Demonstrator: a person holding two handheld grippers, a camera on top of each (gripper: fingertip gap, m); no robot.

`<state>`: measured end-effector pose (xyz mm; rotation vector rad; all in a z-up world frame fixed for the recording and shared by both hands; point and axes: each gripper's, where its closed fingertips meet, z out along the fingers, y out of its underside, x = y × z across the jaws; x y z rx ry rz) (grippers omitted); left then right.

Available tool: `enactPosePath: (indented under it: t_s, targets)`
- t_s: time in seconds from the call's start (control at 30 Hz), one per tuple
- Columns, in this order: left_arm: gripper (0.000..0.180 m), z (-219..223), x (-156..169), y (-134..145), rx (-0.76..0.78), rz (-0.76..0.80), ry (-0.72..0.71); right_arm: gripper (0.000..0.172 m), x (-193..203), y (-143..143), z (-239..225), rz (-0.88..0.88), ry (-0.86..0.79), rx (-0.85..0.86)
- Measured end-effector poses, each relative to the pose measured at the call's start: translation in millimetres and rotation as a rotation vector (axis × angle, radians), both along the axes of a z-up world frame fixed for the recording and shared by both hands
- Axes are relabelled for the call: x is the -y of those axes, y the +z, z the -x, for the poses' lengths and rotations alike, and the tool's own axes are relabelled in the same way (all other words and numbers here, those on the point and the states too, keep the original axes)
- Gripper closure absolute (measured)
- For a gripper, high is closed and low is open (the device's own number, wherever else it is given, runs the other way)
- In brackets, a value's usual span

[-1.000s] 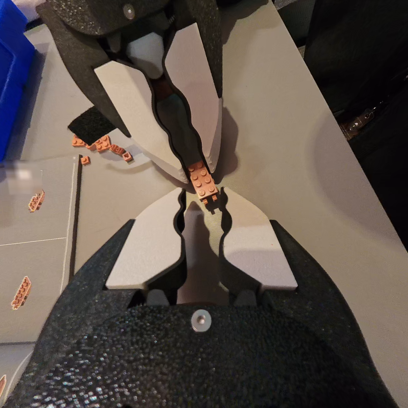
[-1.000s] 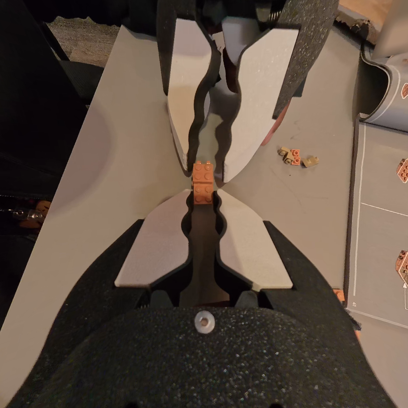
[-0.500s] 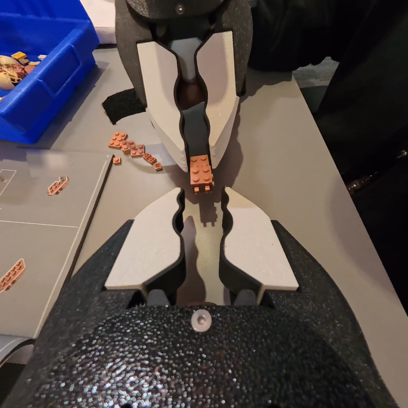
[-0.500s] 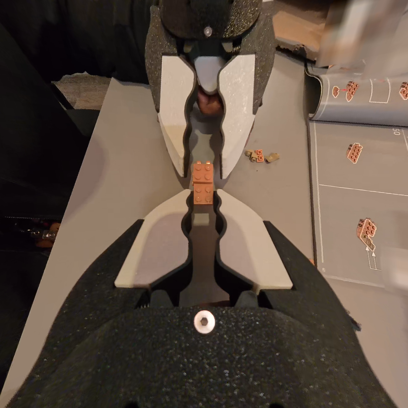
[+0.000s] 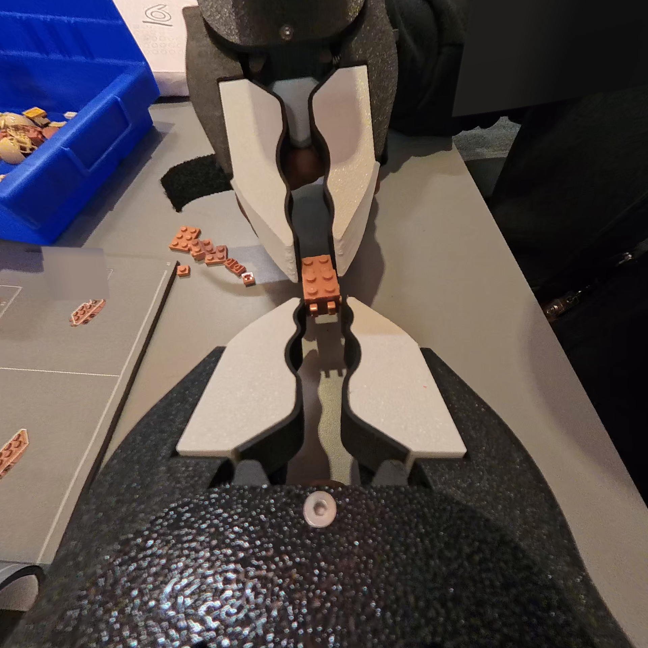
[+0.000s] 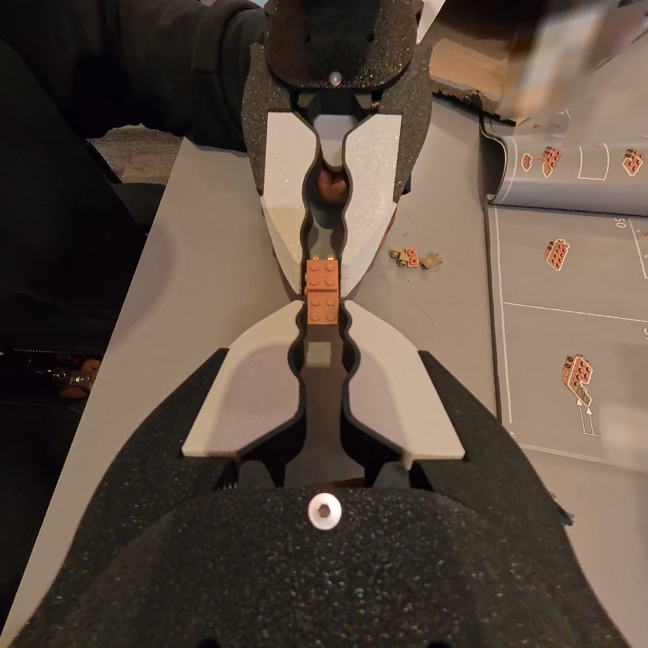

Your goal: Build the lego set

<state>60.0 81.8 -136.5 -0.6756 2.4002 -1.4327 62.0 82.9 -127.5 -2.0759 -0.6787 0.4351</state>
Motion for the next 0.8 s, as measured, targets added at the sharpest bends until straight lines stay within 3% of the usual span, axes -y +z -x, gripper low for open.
enactPosePath:
  t_s: [0.2,0.3,0.47,0.6,0.8]
  targets:
    - [0.162,0.4,0.2,8.1,0.016,0.056,-0.012,0.154,-0.6,2.8,0.1,-0.075,0.018,0.086]
    - [0.163,0.1,-0.9,15.4,0.026,0.106,-0.011,0.144,-1.0,2.6,-2.6,-0.143,0.032,0.179]
    - [0.162,-2.0,-7.8,16.3,0.018,0.106,0.011,0.125,-9.8,14.3,-20.2,-0.437,-0.001,0.465]
    - [0.163,-2.7,-10.1,18.9,-0.003,0.126,0.026,0.119,-9.0,9.9,-16.4,-0.661,0.084,0.700]
    - [0.163,-1.6,-12.3,16.7,-0.055,0.142,0.034,0.112,-17.5,26.5,1.4,-0.834,0.088,0.750]
